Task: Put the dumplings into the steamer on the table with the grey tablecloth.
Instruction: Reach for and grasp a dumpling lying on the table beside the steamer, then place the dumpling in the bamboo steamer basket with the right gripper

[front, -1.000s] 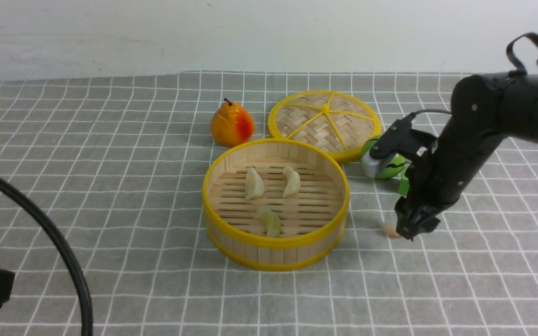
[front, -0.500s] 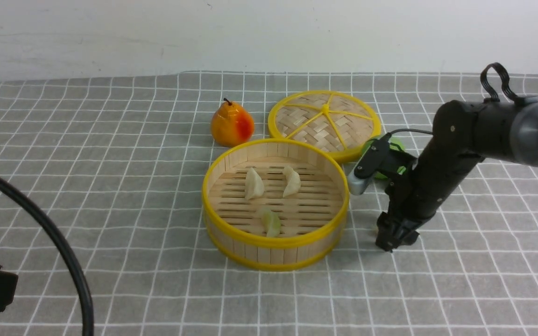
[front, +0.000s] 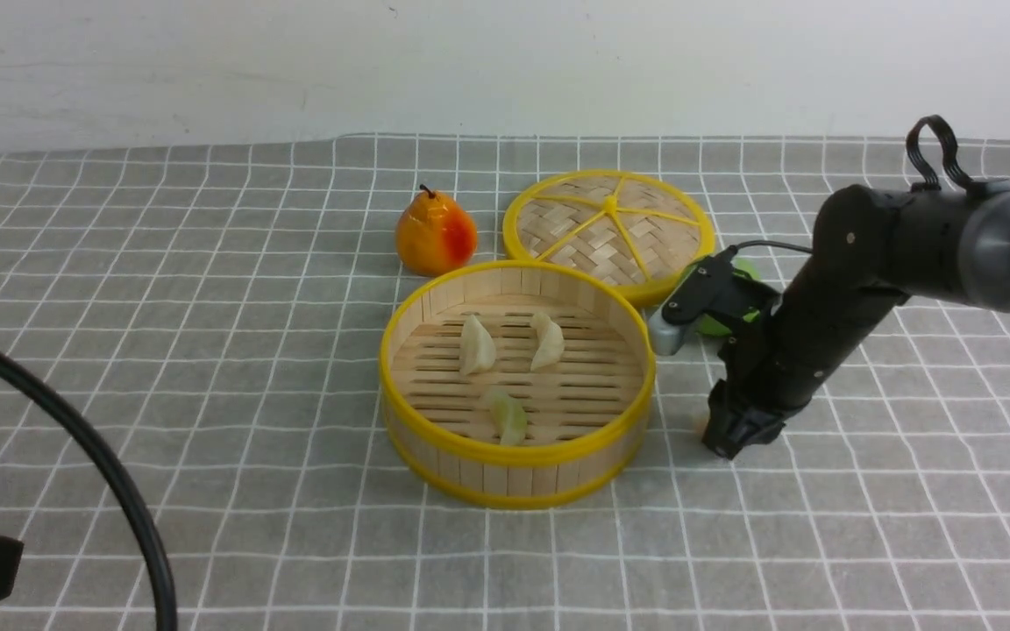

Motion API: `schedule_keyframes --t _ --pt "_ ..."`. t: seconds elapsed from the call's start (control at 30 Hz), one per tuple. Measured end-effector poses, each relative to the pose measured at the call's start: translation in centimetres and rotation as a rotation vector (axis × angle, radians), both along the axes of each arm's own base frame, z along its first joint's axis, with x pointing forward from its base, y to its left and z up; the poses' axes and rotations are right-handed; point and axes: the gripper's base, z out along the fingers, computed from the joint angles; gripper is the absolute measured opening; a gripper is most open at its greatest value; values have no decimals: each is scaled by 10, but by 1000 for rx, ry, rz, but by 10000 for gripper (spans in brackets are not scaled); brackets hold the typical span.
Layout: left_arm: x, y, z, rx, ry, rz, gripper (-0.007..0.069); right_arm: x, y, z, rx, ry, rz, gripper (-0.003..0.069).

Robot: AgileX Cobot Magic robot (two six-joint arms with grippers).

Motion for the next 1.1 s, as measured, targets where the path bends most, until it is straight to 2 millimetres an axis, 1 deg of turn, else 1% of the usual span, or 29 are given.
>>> schedule_keyframes --t 0.1,0.2,0.27,0.3,0.33,0.37,0.4,0.43,0.47,0.53,0.63,0.73,0.77,0.8,0.87,0.9,0.93,0.97,1.1 --pt "-1 0 -1 7 13 0 7 -2 0 3 6 19 -19 190" --pt "-2 1 -2 13 26 1 11 -8 -1 19 19 33 -45 190" --pt "-2 1 -2 15 30 1 14 -11 -1 38 34 26 -65 189" --pt "-2 1 -2 15 31 1 15 -13 1 52 53 18 -78 189" --pt "-2 1 -2 15 31 1 15 -13 2 55 55 17 -79 189" --pt "-2 1 -2 16 31 1 16 -16 8 75 88 10 -93 189" --pt "-2 1 -2 16 31 1 17 -17 9 76 92 12 -95 189" --pt "-2 1 -2 15 30 1 17 -20 20 90 125 14 -99 187" --pt "-2 1 -2 14 27 1 17 -22 30 98 143 14 -92 185" --pt "-1 1 -1 9 19 1 17 -27 52 106 162 2 -62 185" --pt "0 0 0 3 7 0 19 -32 84 105 185 -10 -45 185" --pt "0 0 0 2 3 0 20 -28 108 89 183 -24 -60 184" --pt "0 0 0 2 3 0 20 -26 112 85 178 -28 -63 183" --pt "0 0 0 2 3 0 20 -23 117 77 171 -31 -72 183" --pt "0 0 0 1 2 0 20 -16 120 64 168 -25 -93 183" --pt "0 0 0 1 3 0 20 -15 121 61 166 -26 -99 183" --pt "0 0 0 1 3 0 20 -11 122 51 163 -18 -125 183" --pt "0 0 0 1 1 0 20 -9 122 45 163 -12 -142 183" --pt "1 -1 -1 -8 -16 -1 22 -5 123 33 164 0 -191 196"
